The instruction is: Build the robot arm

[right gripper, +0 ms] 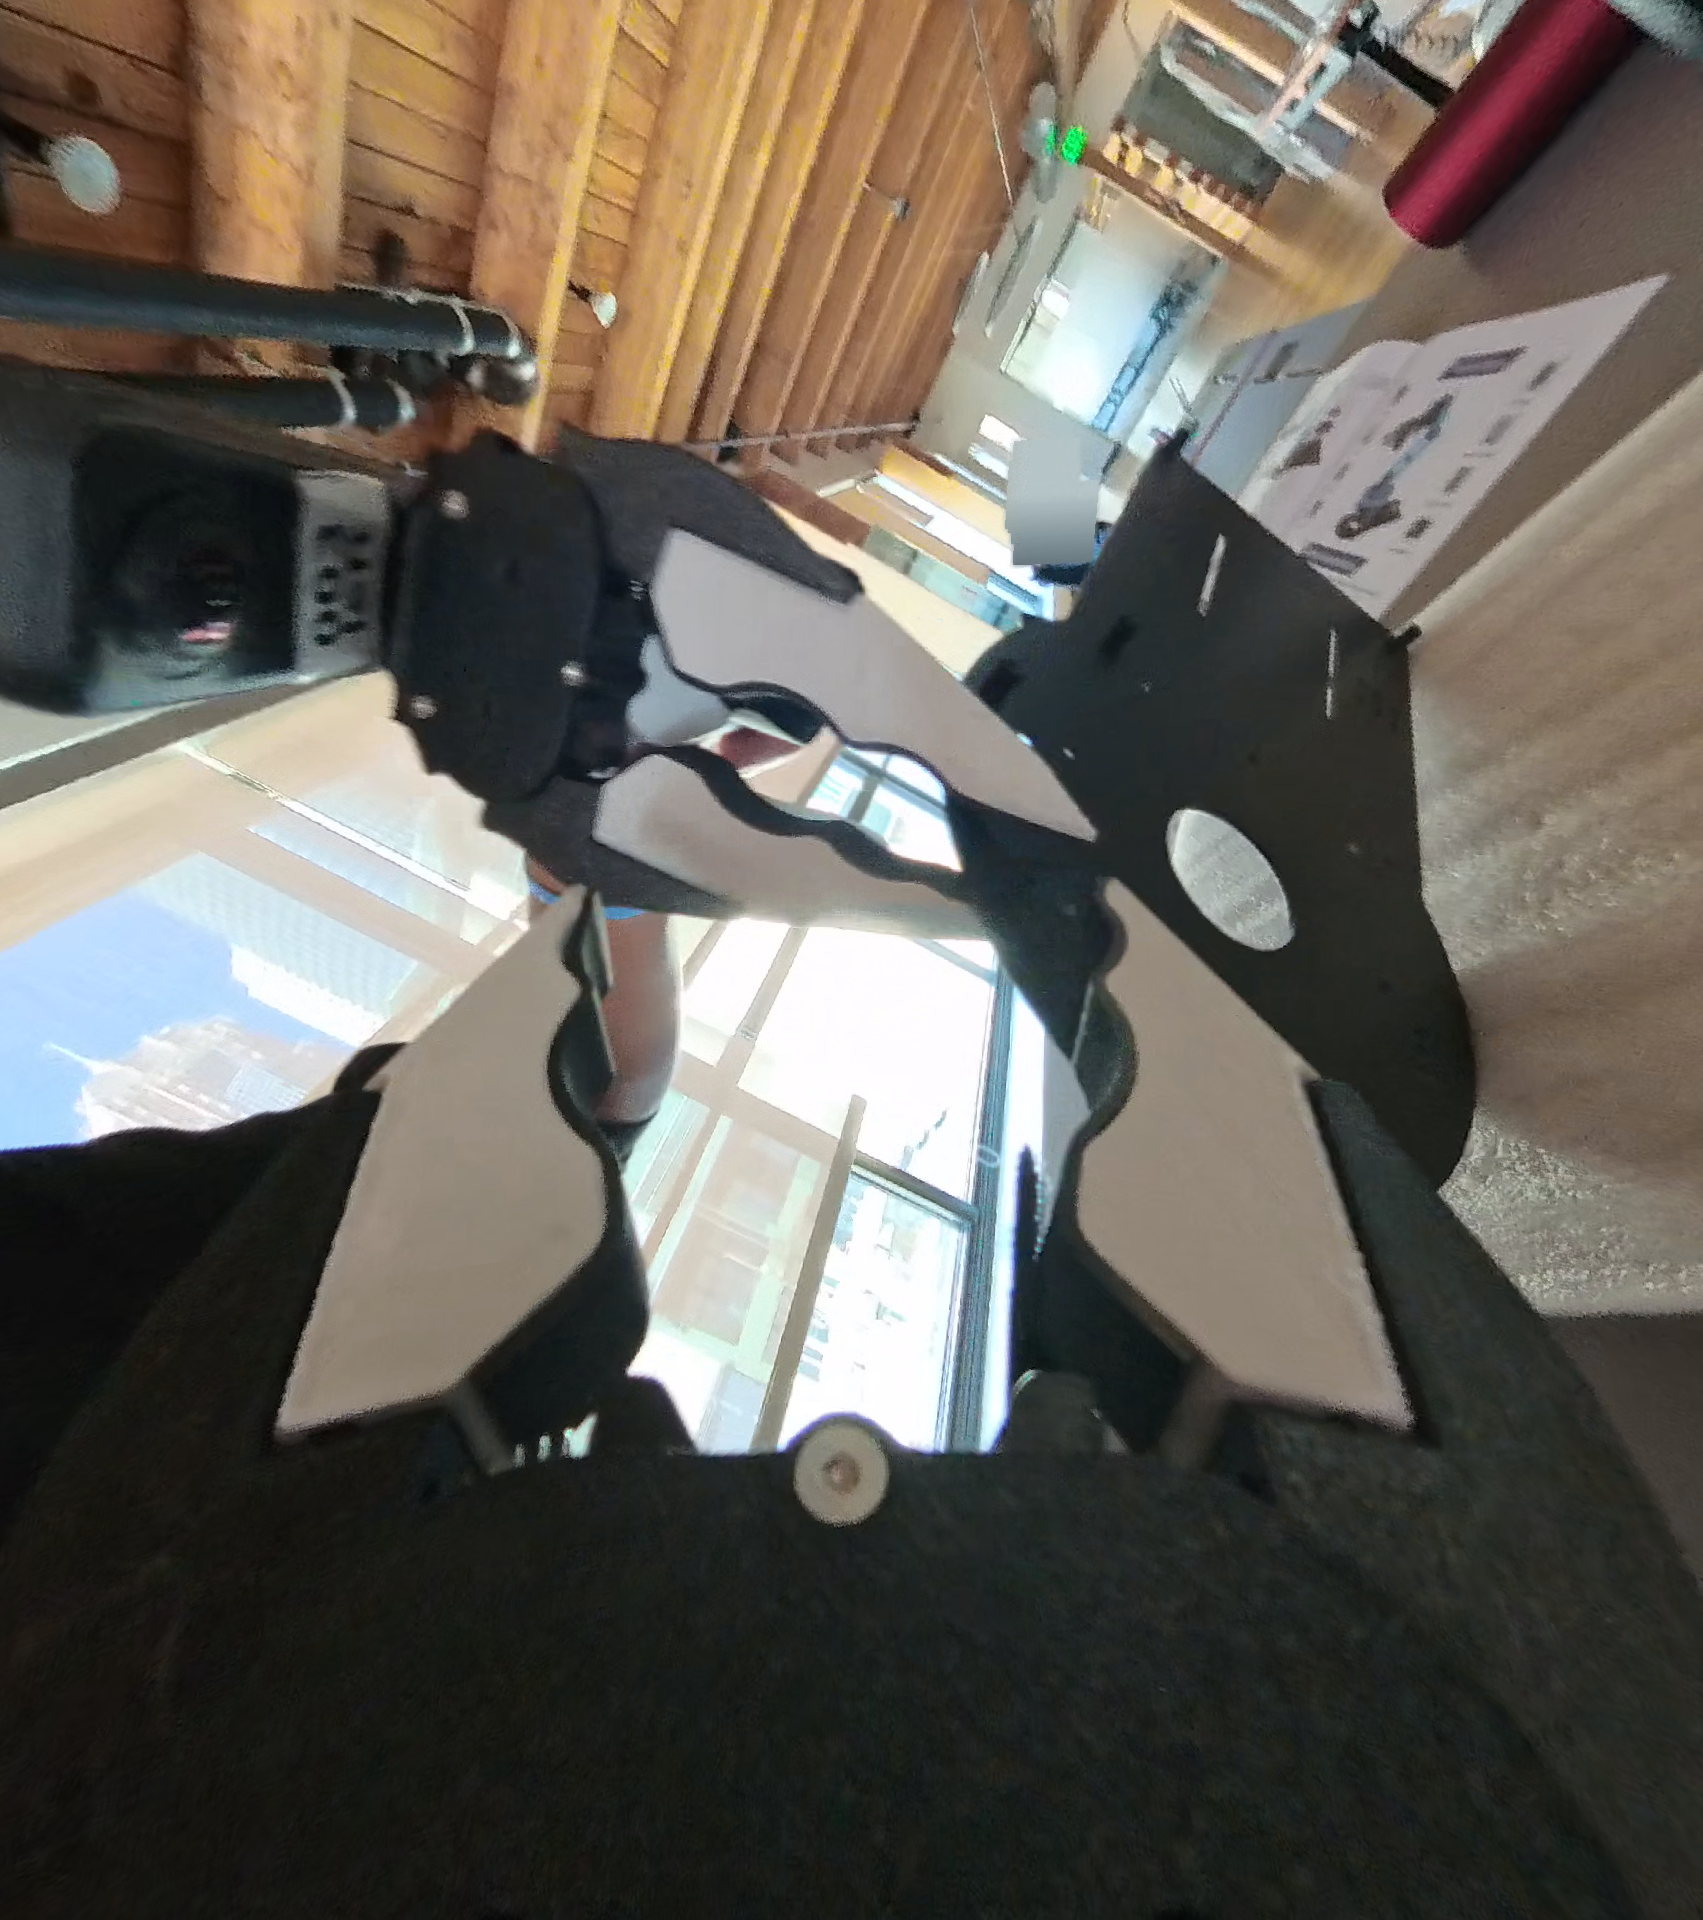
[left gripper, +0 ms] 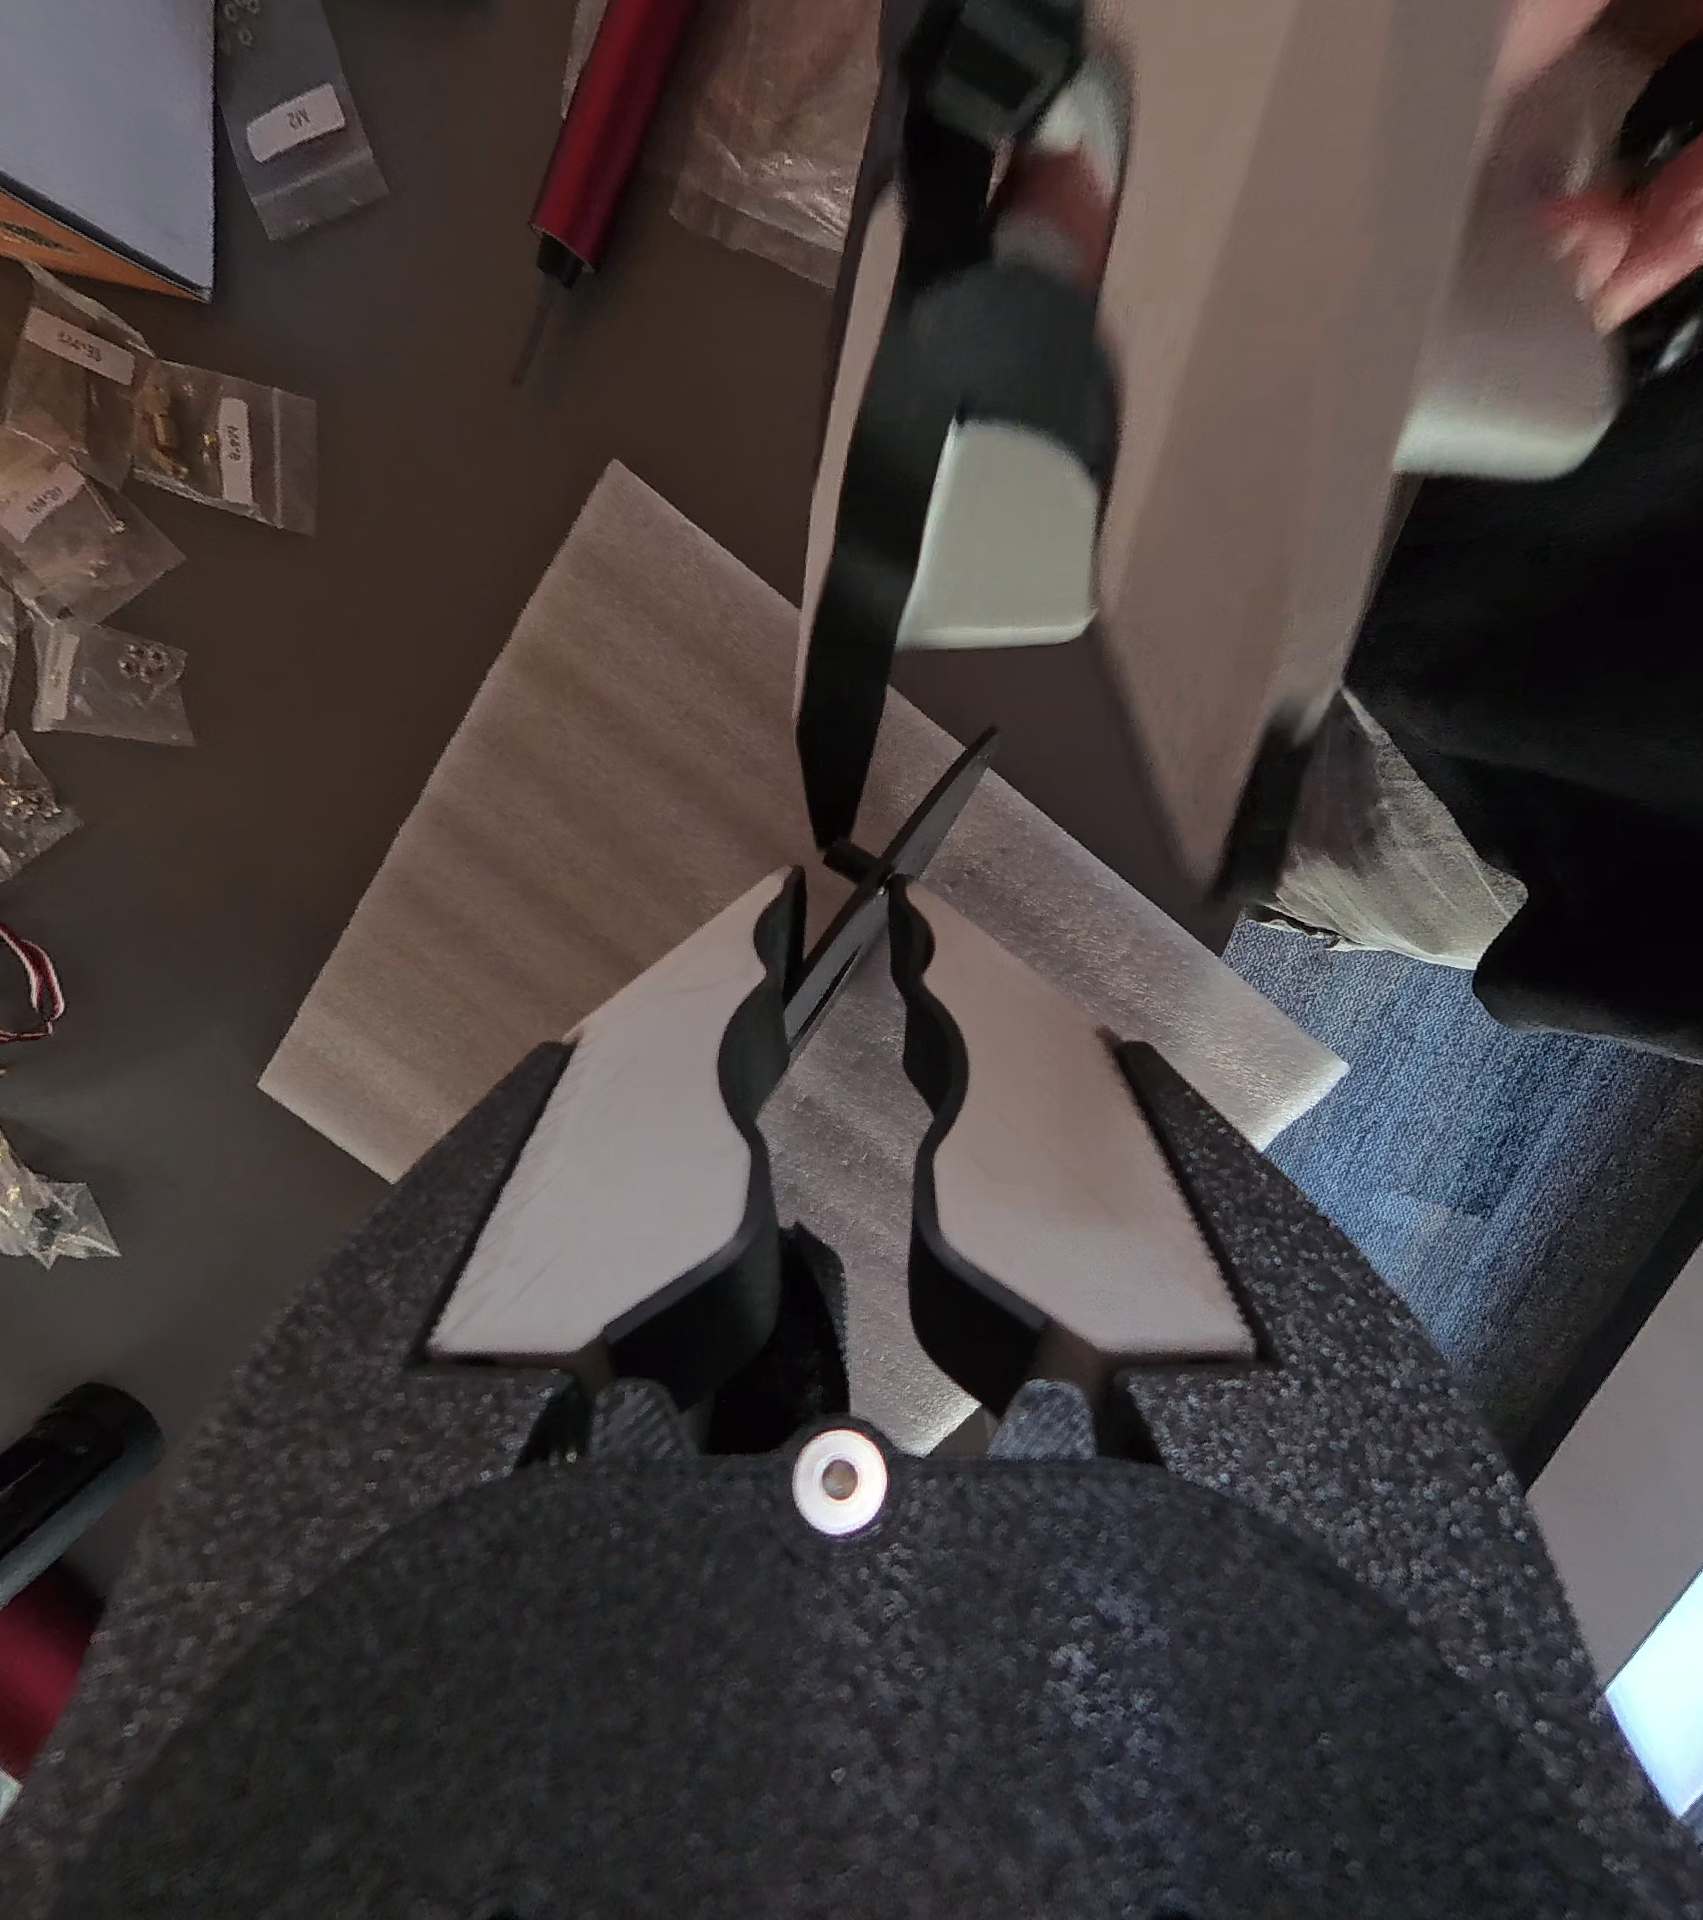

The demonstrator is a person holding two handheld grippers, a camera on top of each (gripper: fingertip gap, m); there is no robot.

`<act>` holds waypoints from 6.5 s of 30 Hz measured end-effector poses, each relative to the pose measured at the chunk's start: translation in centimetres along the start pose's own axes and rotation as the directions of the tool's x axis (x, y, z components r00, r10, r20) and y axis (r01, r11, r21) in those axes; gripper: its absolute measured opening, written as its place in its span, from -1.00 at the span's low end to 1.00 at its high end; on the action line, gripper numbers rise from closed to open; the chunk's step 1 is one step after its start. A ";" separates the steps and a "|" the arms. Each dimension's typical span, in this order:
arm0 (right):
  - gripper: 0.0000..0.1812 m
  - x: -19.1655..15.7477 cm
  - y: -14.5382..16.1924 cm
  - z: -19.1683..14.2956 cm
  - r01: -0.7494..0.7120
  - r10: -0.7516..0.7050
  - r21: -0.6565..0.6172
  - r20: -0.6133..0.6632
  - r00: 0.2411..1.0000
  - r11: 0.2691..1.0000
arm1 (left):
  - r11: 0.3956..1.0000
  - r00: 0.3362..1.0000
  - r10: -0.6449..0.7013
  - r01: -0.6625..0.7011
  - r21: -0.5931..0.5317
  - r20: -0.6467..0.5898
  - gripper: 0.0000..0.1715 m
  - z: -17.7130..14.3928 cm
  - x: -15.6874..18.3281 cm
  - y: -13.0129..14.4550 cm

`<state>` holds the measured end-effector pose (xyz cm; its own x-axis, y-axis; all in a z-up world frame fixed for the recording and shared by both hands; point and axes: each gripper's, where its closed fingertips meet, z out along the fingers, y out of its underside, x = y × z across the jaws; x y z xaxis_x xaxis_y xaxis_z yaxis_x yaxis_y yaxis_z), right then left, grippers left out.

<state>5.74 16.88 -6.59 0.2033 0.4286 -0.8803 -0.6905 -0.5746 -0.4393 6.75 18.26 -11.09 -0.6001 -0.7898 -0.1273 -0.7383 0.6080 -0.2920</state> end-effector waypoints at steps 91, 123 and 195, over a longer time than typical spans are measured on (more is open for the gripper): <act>-0.07 0.1 -0.6 -0.3 -0.119 0.117 0.066 0.038 0.992 0.991 | 0.999 0.999 0.000 -0.002 0.044 0.042 -0.80 0.2 -0.3 -0.4; -0.06 -0.3 -0.8 -1.2 -0.180 0.162 0.141 0.133 0.978 0.973 | 0.999 0.999 -0.009 0.007 0.044 0.046 -0.81 0.1 0.0 -0.3; -0.19 0.5 -0.7 -0.6 -0.279 0.280 -0.023 0.127 0.952 0.960 | 0.999 0.999 0.015 -0.017 0.052 0.043 -0.80 0.3 -0.2 -0.5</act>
<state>6.68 17.09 -6.86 -0.0878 0.3355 -0.9380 -0.7039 -0.6872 -0.1799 7.35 18.05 -11.17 -0.5972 -0.7833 -0.1726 -0.7109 0.6165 -0.3385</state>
